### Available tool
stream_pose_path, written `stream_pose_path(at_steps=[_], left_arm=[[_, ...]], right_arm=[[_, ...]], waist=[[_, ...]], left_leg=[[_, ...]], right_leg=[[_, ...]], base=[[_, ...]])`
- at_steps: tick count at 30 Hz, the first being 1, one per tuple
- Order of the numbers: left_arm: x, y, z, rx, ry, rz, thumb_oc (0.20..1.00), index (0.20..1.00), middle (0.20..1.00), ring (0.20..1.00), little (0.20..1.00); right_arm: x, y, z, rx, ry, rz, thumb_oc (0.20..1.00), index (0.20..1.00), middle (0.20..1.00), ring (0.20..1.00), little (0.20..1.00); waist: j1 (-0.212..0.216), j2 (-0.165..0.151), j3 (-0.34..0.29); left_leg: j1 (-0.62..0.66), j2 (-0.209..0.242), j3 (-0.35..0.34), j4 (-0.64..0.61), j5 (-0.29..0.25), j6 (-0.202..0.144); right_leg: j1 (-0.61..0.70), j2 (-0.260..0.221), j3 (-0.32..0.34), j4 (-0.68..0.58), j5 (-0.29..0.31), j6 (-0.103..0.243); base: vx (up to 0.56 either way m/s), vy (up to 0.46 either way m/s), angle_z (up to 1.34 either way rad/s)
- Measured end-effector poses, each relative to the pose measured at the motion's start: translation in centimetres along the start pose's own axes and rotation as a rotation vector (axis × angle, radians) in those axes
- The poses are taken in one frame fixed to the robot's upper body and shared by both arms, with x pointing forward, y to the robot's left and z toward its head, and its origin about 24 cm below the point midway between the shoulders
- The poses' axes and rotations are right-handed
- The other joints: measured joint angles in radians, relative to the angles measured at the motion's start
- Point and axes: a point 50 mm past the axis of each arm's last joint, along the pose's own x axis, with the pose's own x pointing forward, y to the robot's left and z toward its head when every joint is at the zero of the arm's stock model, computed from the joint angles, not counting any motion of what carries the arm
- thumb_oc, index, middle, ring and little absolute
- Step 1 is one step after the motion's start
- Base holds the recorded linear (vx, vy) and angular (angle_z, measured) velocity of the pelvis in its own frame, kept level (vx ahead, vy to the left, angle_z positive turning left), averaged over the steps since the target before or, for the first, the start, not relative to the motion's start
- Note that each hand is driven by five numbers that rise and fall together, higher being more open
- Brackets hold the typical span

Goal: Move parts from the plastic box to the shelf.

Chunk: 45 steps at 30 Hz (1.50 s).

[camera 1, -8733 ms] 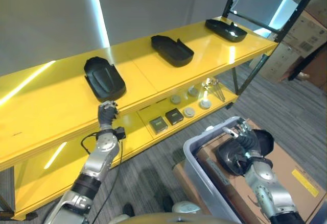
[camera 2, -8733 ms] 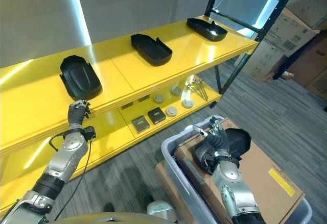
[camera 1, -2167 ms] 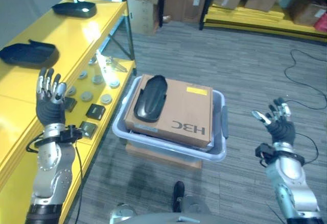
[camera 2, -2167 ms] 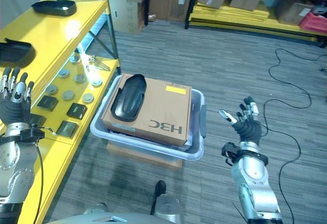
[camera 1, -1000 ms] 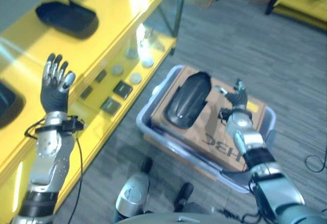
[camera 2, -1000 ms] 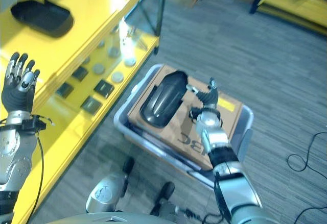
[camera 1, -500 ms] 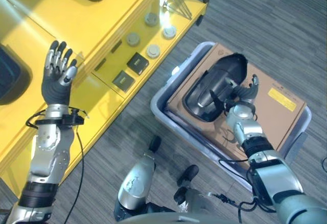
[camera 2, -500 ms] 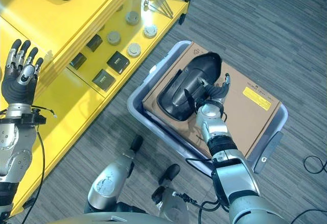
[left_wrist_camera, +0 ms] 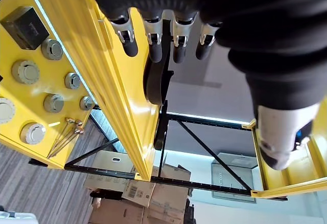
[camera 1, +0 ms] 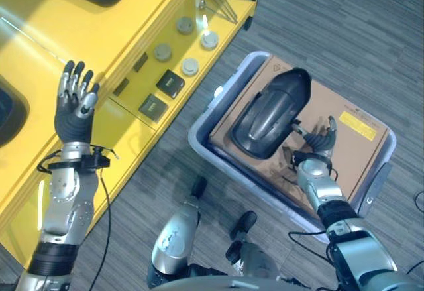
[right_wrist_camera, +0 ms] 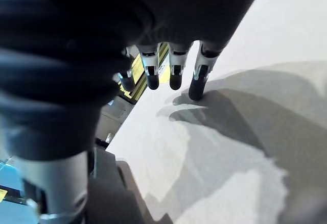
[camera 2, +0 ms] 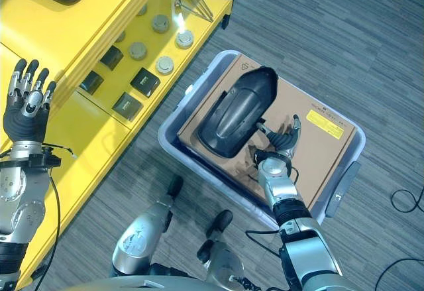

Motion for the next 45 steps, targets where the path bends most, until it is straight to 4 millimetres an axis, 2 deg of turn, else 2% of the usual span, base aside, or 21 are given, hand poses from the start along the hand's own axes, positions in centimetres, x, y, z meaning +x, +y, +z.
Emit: stream_pose_path(at_steps=[6, 8, 10, 12, 13, 14, 21, 32, 37, 42, 45], left_arm=[[-0.1, -0.1, -0.1, -0.004, 0.004, -0.002, 1.0, 1.0, 1.0, 1.0, 1.0], [-0.1, -0.1, -0.1, -0.003, 0.004, -0.001, 1.0, 1.0, 1.0, 1.0, 1.0], [-0.1, -0.1, -0.1, -0.003, 0.003, -0.002, 1.0, 1.0, 1.0, 1.0, 1.0], [0.0, -0.1, -0.1, -0.003, 0.003, -0.001, 1.0, 1.0, 1.0, 1.0, 1.0], [0.0, -0.1, -0.1, -0.003, 0.003, 0.0, 1.0, 1.0, 1.0, 1.0, 1.0], [0.0, -0.1, -0.1, -0.003, 0.003, 0.0, 1.0, 1.0, 1.0, 1.0, 1.0], [0.2, -0.3, 0.0, -0.007, -0.006, -0.004, 1.0, 1.0, 1.0, 1.0, 1.0], [0.3, -0.5, 0.0, -0.013, -0.006, -0.017, 1.0, 1.0, 1.0, 1.0, 1.0], [0.3, -0.5, 0.0, -0.014, -0.011, -0.026, 1.0, 1.0, 1.0, 1.0, 1.0], [-0.5, -0.3, -0.1, -0.008, 0.005, -0.051, 1.0, 1.0, 1.0, 1.0, 1.0], [-0.5, -0.9, 0.6, -0.016, -0.021, -0.093, 1.0, 1.0, 1.0, 1.0, 1.0]], right_arm=[[0.0, 0.2, 0.3, 0.016, -0.016, 0.003, 1.0, 1.0, 1.0, 1.0, 1.0], [0.0, 0.3, 0.5, 0.002, -0.027, 0.003, 0.592, 0.592, 0.592, 0.592, 0.592], [0.0, 0.4, 0.5, -0.021, -0.036, 0.004, 0.507, 0.507, 0.507, 0.507, 0.507], [0.0, 0.4, 0.6, -0.059, -0.049, -0.001, 0.253, 0.253, 0.253, 0.253, 0.253], [0.1, 0.3, 0.7, -0.092, -0.059, -0.01, 0.288, 0.288, 0.288, 0.288, 0.288], [0.2, 0.2, 0.8, -0.111, -0.059, -0.015, 0.206, 0.206, 0.206, 0.206, 0.206], [0.9, 0.8, 1.0, -0.24, -0.032, -0.012, 0.2, 0.2, 0.2, 0.2, 0.2], [1.3, 0.9, 1.3, -0.235, -0.033, -0.027, 0.2, 0.2, 0.2, 0.2, 0.2], [0.8, 0.3, 1.7, -0.133, -0.059, -0.028, 0.2, 0.2, 0.2, 0.2, 0.2], [-1.2, -1.2, 3.6, 0.004, -0.177, -0.008, 0.2, 0.2, 0.2, 0.2, 0.2], [-1.4, -2.4, 5.0, 0.077, -0.241, -0.047, 0.2, 0.2, 0.2, 0.2, 0.2]], waist=[[0.0, 0.0, 0.0], [-0.002, 0.0, 0.0], [-0.002, 0.0, 0.0], [-0.003, 0.0, 0.0], [-0.003, 0.0, 0.0], [-0.004, 0.0, 0.0], [0.0, 0.0, 0.0], [0.006, 0.001, 0.0], [0.002, -0.001, 0.002], [-0.019, -0.006, 0.01], [-0.041, -0.012, 0.01]], left_leg=[[-0.004, -0.001, 0.0, -0.006, 0.003, 0.004], [-0.008, -0.001, 0.0, -0.007, 0.004, 0.004], [-0.008, -0.001, 0.0, -0.007, 0.004, 0.004], [-0.008, -0.001, 0.0, -0.007, 0.004, 0.004], [-0.009, -0.001, 0.0, -0.007, 0.004, 0.004], [-0.011, -0.001, -0.001, -0.007, 0.004, 0.004], [-0.026, -0.003, -0.013, -0.007, 0.01, 0.002], [-0.027, -0.005, -0.024, -0.015, 0.017, -0.002], [-0.023, -0.005, -0.024, -0.026, 0.023, 0.001], [0.033, -0.006, -0.012, -0.046, 0.022, 0.002], [0.078, 0.001, 0.01, -0.063, 0.02, 0.003]], right_leg=[[-0.007, 0.0, 0.0, 0.001, 0.0, 0.0], [-0.012, 0.0, -0.001, 0.002, 0.0, 0.0], [-0.012, -0.001, -0.001, 0.002, 0.0, 0.0], [-0.012, -0.001, -0.001, 0.002, -0.001, 0.001], [-0.013, -0.001, -0.002, 0.003, -0.001, 0.001], [-0.015, -0.001, -0.003, 0.003, -0.001, 0.001], [-0.024, 0.001, -0.013, 0.004, -0.001, 0.002], [-0.023, 0.001, -0.031, 0.005, -0.004, 0.004], [-0.023, 0.002, -0.028, 0.004, -0.003, 0.003], [0.02, 0.001, -0.013, 0.001, -0.003, 0.005], [0.047, 0.002, 0.007, 0.0, -0.004, 0.006]], base=[[-0.01, 0.002, 0.0], [0.0, 0.0, 0.0], [0.0, 0.0, 0.0], [0.0, 0.0, 0.0], [0.0, 0.0, 0.0], [0.0, 0.0, 0.0], [0.0, 0.006, 0.04], [0.0, 0.004, 0.03], [0.0, 0.0, 0.0], [0.03, -0.012, -0.05], [0.05, -0.001, -0.2]])
